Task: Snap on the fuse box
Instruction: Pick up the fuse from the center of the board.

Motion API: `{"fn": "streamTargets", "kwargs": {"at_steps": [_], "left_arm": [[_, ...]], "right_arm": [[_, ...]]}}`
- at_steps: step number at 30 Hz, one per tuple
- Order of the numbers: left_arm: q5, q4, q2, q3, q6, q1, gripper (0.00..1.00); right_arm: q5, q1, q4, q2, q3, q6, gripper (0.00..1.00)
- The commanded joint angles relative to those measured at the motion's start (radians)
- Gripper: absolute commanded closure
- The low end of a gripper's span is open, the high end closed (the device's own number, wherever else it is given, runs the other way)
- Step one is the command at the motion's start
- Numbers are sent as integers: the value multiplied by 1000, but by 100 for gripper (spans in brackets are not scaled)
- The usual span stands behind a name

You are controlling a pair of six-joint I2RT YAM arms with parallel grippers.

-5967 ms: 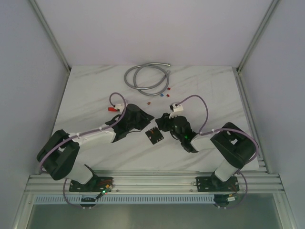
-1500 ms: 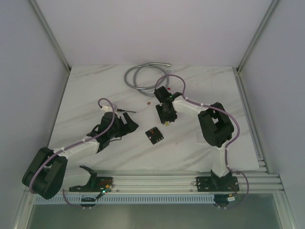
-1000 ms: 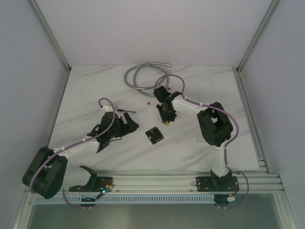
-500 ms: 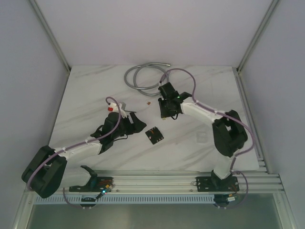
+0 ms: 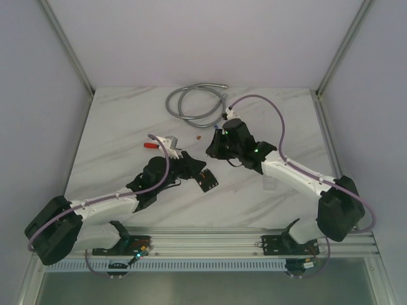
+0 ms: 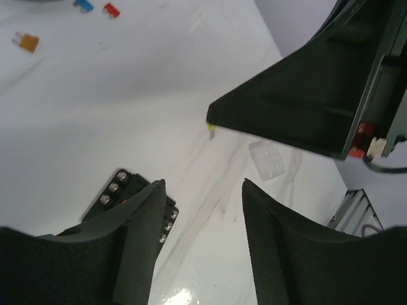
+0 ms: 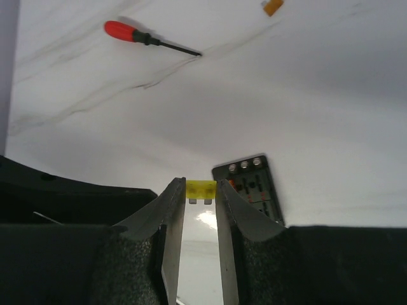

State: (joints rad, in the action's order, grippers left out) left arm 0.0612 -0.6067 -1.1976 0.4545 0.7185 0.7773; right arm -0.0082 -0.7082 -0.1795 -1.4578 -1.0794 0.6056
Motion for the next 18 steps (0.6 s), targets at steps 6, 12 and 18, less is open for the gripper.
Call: {"fn": "streamTargets", "kwargs": {"at_steps": [6,12,18], "left_arm": [[92,-157,-60,41,-67,51,47],[121,-169,-54,49,-87,54,57],[112,-167,-72,63,-86,56,70]], "right_arm": [[-2,-55,150,82,91,110,74],[-9,-64,153,100,108,121,74],[-19,-74,181,102,138,144,74]]}}
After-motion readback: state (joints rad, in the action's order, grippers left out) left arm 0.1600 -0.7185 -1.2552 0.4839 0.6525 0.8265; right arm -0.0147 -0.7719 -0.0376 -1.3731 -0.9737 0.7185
